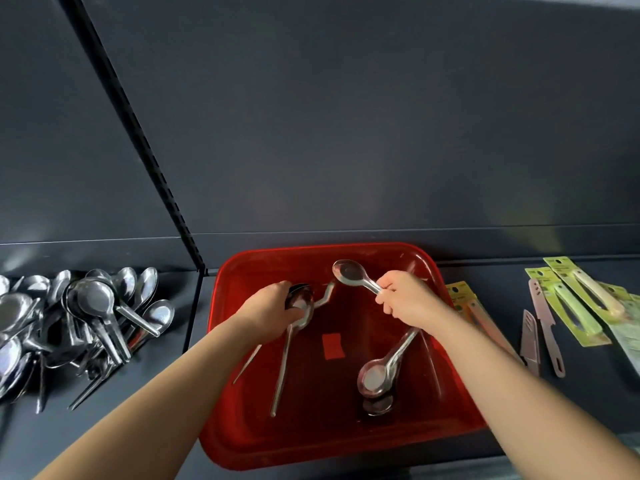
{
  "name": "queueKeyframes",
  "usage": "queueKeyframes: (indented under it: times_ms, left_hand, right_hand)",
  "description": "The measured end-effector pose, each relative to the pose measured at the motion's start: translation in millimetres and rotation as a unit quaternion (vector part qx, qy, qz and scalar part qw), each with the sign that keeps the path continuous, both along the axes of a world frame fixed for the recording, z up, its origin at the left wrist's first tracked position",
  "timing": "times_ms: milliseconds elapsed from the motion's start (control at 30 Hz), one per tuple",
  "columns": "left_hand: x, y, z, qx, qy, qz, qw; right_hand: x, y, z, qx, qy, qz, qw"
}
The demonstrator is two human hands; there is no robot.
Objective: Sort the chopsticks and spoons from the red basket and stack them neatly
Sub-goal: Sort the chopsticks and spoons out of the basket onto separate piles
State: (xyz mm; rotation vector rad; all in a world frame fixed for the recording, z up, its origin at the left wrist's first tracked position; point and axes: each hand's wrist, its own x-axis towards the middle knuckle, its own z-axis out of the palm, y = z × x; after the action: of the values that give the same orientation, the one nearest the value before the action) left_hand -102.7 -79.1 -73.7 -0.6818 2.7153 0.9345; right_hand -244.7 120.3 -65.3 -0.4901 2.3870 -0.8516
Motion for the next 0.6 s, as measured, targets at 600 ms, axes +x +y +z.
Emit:
queueKeyframes:
  times_ms: [600]
  left_hand:
    - [40, 17, 47, 0.304, 0.072, 0.094, 0.945]
  right_hand:
    - [33, 30, 13, 0.198, 0.043, 0.278, 0.939]
